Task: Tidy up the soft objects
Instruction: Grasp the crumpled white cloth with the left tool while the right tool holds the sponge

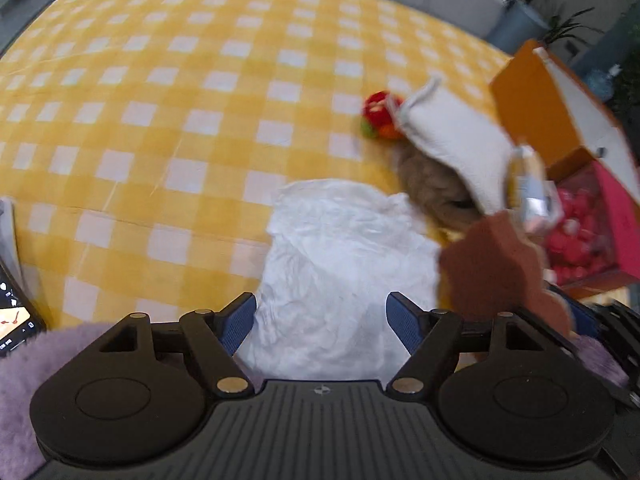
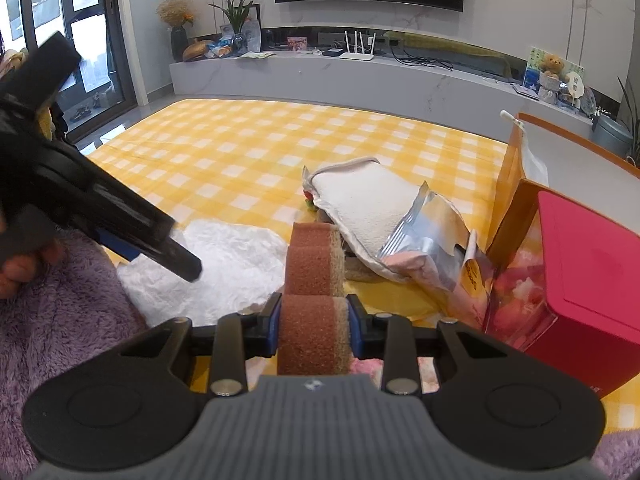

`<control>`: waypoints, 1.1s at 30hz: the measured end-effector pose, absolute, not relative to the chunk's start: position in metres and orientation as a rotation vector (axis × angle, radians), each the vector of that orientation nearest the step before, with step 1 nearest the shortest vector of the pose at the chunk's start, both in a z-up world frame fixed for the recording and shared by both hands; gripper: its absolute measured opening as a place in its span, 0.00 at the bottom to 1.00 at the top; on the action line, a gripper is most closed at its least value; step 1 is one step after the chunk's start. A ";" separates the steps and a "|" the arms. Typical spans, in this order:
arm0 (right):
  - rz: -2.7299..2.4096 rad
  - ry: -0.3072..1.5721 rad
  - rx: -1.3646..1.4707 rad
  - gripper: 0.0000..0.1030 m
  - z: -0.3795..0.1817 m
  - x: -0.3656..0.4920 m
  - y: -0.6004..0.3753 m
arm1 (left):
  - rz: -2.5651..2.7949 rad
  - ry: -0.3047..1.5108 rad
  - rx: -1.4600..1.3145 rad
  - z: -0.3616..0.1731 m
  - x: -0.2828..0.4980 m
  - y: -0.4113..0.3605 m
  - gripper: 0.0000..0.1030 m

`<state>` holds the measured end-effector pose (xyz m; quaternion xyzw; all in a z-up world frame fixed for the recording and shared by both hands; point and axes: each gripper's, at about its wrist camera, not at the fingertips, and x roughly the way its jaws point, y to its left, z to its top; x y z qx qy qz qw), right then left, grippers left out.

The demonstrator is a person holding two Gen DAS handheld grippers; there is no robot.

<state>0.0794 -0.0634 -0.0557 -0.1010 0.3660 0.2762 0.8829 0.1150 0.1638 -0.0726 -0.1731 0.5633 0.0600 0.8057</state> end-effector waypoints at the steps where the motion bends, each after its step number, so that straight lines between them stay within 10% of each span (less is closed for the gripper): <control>1: 0.575 0.763 -0.210 0.31 -0.056 0.079 -0.064 | 0.165 1.220 -0.368 -0.075 0.119 0.163 0.84; 10: 0.563 0.785 -0.206 0.31 -0.064 0.085 -0.064 | 0.162 1.278 -0.367 -0.097 0.137 0.151 0.82; 18: 0.564 0.801 -0.190 0.31 -0.070 0.086 -0.065 | 0.147 1.279 -0.196 -0.103 0.140 0.127 0.61; 26: 0.560 0.793 -0.181 0.31 -0.068 0.081 -0.070 | 0.116 1.220 -0.157 -0.098 0.134 0.119 0.18; 33: 0.553 0.750 -0.140 0.31 -0.054 0.071 -0.085 | 0.091 1.069 -0.355 -0.073 0.114 0.139 0.15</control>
